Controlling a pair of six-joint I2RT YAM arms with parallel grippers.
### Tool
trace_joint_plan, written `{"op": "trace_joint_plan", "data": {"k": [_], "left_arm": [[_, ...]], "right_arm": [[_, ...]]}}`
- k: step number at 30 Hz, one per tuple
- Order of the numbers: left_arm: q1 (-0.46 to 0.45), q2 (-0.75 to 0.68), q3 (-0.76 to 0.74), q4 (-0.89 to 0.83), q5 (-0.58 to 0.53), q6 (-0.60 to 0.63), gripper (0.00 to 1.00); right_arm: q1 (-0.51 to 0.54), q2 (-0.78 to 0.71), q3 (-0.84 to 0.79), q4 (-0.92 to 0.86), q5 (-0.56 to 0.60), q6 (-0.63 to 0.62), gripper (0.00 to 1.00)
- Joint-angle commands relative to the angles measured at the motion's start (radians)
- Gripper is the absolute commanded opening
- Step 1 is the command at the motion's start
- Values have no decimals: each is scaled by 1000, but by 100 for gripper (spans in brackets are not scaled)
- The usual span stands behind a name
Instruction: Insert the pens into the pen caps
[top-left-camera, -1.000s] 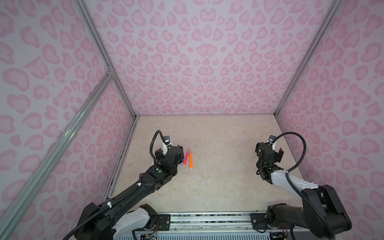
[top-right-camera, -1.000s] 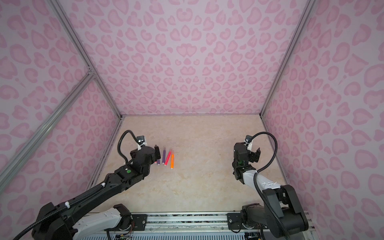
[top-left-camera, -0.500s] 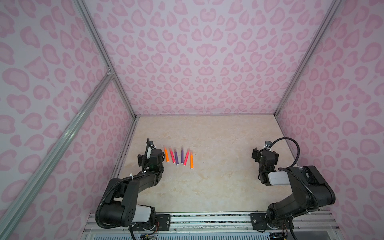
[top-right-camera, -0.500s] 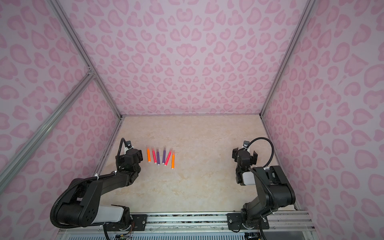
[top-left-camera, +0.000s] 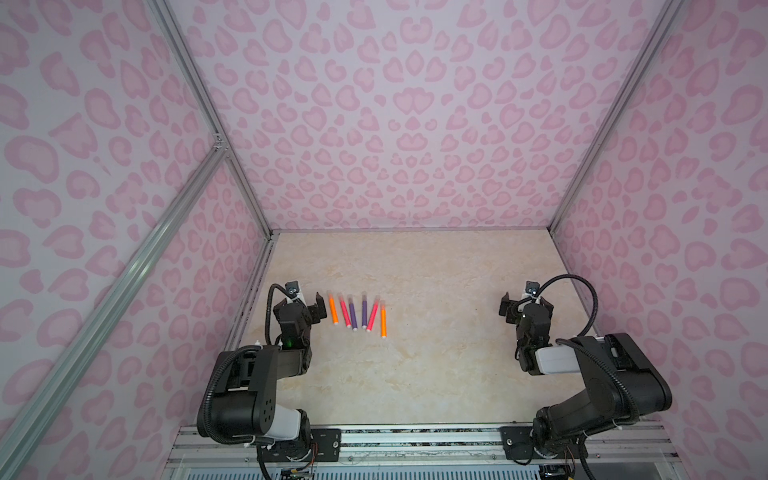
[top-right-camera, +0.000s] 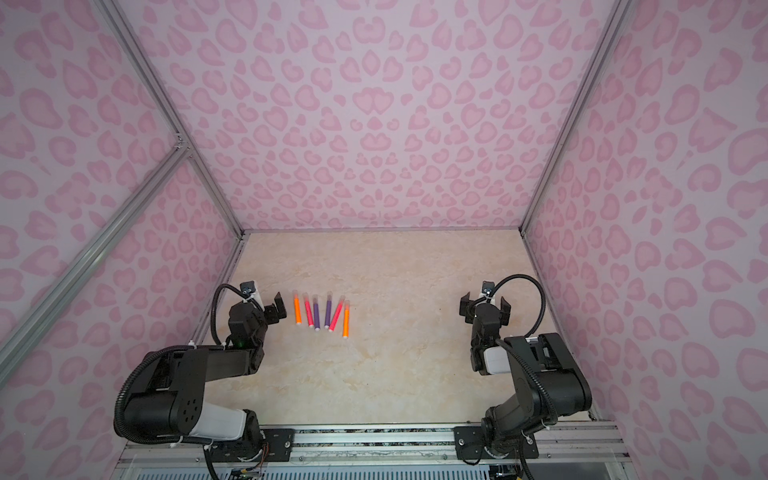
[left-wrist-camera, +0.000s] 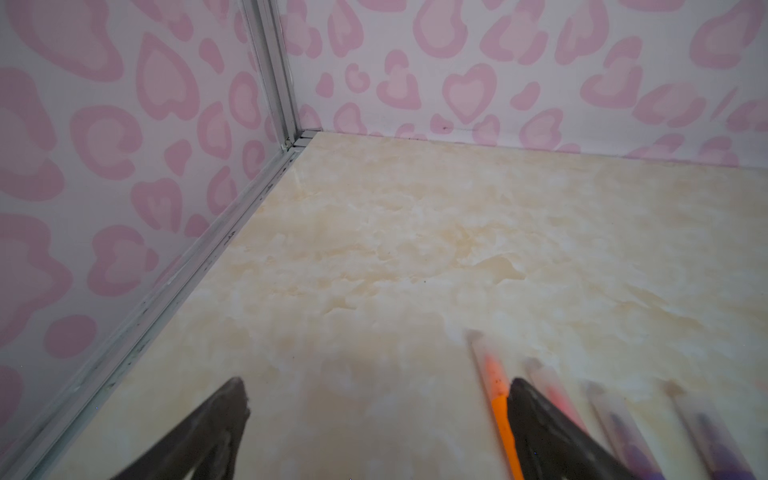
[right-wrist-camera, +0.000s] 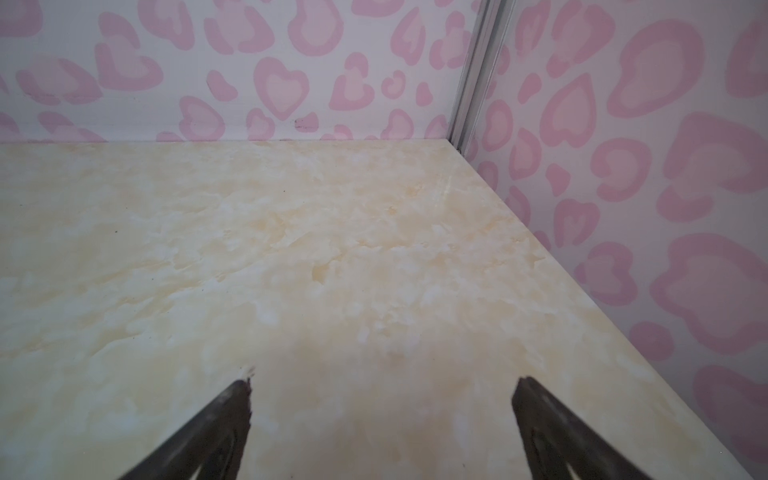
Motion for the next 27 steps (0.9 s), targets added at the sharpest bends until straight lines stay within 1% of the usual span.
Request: {"op": "trace_joint_plan", "data": {"k": [1, 7, 20, 27], "left_arm": [[-1, 5, 8, 38, 91, -8, 97], [-13, 4, 14, 27, 73, -2, 97], [-15, 16, 36, -1, 73, 0, 97], [-14, 8, 22, 16, 73, 0, 97]], "right_arm": [[3, -7, 34, -24, 12, -7, 99], [-15, -10, 47, -54, -15, 7, 99], [-16, -10, 46, -50, -13, 7, 99], [-16, -8, 46, -49, -14, 7, 99]]}}
